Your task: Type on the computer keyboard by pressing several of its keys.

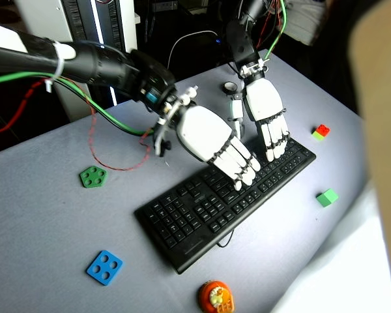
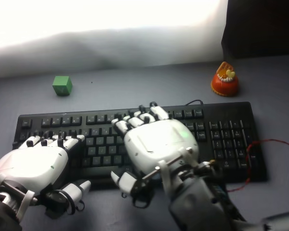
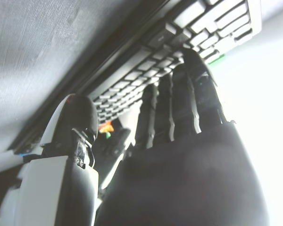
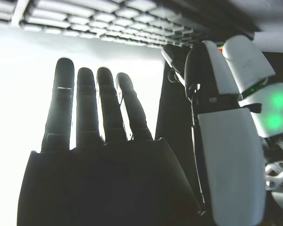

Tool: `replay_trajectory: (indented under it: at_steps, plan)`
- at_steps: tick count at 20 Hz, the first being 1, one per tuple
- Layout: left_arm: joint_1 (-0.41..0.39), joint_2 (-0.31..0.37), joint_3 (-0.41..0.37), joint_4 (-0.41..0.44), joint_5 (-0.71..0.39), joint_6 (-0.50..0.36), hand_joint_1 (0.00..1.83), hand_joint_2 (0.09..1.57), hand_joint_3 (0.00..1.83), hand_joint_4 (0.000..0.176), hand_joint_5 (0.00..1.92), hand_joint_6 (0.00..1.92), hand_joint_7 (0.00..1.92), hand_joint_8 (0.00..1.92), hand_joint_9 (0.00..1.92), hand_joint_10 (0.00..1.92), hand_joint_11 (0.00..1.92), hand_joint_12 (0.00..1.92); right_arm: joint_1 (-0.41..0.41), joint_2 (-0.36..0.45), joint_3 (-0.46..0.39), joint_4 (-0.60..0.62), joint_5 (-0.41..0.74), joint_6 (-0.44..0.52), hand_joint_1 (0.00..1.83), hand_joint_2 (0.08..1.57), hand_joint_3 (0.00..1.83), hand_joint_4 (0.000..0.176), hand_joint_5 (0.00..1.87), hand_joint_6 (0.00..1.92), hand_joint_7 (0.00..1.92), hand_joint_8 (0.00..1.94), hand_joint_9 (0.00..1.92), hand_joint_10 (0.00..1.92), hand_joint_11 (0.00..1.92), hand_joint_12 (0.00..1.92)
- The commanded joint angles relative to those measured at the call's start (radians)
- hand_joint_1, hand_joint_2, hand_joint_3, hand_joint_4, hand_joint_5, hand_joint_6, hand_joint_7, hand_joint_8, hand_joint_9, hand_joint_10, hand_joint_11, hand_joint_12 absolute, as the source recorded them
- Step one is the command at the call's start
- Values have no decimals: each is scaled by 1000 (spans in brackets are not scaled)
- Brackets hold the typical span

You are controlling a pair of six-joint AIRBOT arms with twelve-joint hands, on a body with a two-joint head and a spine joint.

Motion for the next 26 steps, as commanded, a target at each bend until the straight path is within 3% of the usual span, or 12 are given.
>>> replay_trajectory:
  at_steps: [1, 4, 6, 9, 11, 14, 16, 19, 21, 23, 25, 26]
  plan:
    - [7, 0, 1, 39, -54, -6, 490, 1412, 20, 11, 187, 8, 287, 8, 210, 19, 0, 651, 13, -8, 17, -78, 34, 17, 697, 1215, 6, 0, 263, 343, 430, 51, 184, 648, 0, 1346]
    - [10, 1, -1, 39, -53, -10, 511, 1409, 16, 9, 196, 8, 252, 0, 220, 16, 0, 701, 8, -38, 56, -50, 25, 23, 726, 1224, 3, 0, 137, 751, 378, 362, 64, 1183, 0, 1587]
    - [11, 3, -2, 39, -52, -10, 542, 1399, 9, 5, 191, 4, 250, 7, 217, 11, 0, 680, -1, -42, 57, -50, 20, 39, 741, 1224, 0, 0, 129, 813, 269, 657, 53, 1247, 0, 1631]
    - [11, 6, -1, 39, -50, -10, 529, 1413, 15, 9, 193, 3, 262, 6, 217, 8, 0, 713, -6, -48, 60, -50, 20, 47, 709, 1231, 4, 0, 112, 825, 222, 762, 52, 1262, 0, 1635]
    - [11, 7, -1, 39, -47, -12, 559, 1400, 8, 8, 292, 37, 274, 7, 207, 2, 0, 654, -6, -48, 60, -49, 21, 50, 684, 1242, 5, 0, 146, 731, 224, 601, 31, 1107, 0, 1537]
    - [13, 8, -2, 39, -47, -12, 530, 1420, 14, 0, 559, 57, 327, 5, 196, 1, 0, 592, -6, -49, 61, -49, 21, 50, 724, 1219, 0, 0, 493, 702, 270, 146, 0, 633, 0, 1254]
    - [13, 8, -1, 39, -47, -12, 480, 1450, 25, 0, 385, 3, 375, 10, 224, 9, 0, 526, -4, -49, 64, -50, 20, 50, 714, 1228, 1, 0, 404, 622, 429, 48, 137, 428, 0, 976]
    - [18, 8, 0, 58, -45, -13, 605, 1415, 4, 37, 173, 1, 454, 3, 366, 25, 0, 734, -2, -50, 67, -50, 16, 50, 678, 1248, 4, 0, 240, 265, 432, 2, 352, 350, 0, 1185]
    - [24, 7, 0, 61, -45, -19, 496, 1459, 20, 0, 338, 35, 228, 0, 199, 0, 0, 761, -2, -51, 67, -49, 15, 50, 647, 1261, 7, 0, 513, 353, 331, 0, 159, 255, 0, 1192]
    - [30, 8, 1, 61, -45, -23, 518, 1455, 14, 0, 495, 45, 230, 4, 144, 0, 0, 600, -2, -52, 67, -49, 15, 50, 657, 1265, 6, 0, 654, 396, 395, 15, 126, 222, 0, 1042]
    - [32, 8, 0, 61, -45, -26, 518, 1452, 8, 0, 438, 7, 336, 8, 216, 14, 0, 480, -1, -52, 68, -49, 15, 50, 696, 1251, 0, 0, 497, 301, 507, 27, 265, 242, 0, 991]
    - [33, 8, 0, 61, -45, -26, 604, 1425, 0, 6, 343, 1, 423, 16, 332, 38, 0, 678, -1, -52, 68, -49, 15, 50, 691, 1256, 1, 0, 381, 243, 538, 28, 369, 273, 0, 1082]
